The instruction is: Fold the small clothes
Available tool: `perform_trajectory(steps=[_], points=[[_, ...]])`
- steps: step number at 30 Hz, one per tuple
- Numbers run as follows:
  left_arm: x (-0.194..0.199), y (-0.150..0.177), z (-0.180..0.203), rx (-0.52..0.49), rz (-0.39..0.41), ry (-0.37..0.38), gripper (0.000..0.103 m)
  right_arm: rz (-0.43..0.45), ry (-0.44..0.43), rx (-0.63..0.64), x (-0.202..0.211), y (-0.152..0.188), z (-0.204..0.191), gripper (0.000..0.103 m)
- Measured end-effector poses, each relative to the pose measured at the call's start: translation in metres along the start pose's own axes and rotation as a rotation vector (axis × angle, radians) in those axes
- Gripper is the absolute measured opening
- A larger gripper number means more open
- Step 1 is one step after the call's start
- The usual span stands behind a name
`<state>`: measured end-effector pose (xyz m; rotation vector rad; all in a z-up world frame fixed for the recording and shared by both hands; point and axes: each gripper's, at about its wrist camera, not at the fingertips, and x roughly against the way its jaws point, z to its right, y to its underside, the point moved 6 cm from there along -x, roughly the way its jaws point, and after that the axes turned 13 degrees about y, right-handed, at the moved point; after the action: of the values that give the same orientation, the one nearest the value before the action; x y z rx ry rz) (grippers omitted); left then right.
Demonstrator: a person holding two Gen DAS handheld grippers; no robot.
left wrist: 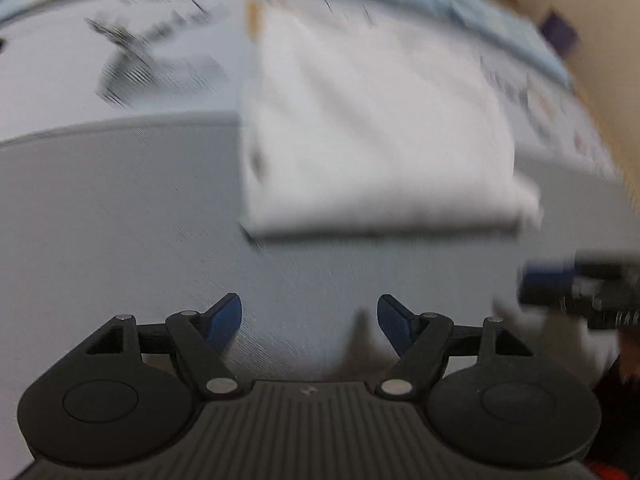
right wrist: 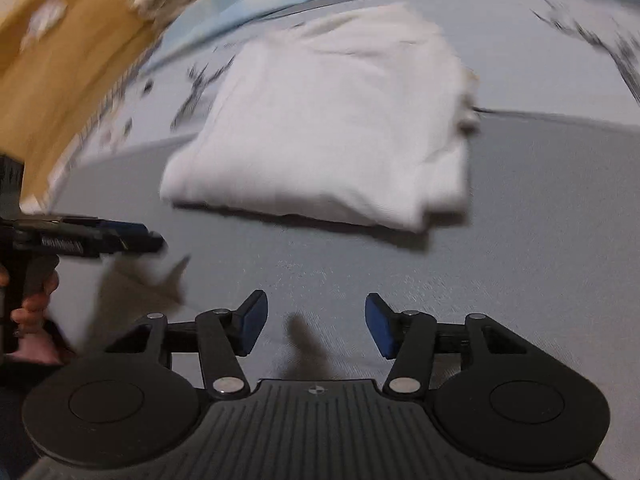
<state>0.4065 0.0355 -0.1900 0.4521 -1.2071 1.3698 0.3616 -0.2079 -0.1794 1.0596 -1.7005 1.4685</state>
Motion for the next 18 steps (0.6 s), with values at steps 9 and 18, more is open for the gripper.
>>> perform_trajectory(steps=[9,18], points=[[-0.023,-0.054,-0.001,-0.006,0.134,-0.075,0.087,0.084,0.109,-0.062,-0.030,-0.047,0.016,0.055],[-0.047,-0.112,0.005,-0.007,0.157,-0.065,0.090,0.137,0.143,-0.126,-0.050,-0.091,0.055,0.058]])
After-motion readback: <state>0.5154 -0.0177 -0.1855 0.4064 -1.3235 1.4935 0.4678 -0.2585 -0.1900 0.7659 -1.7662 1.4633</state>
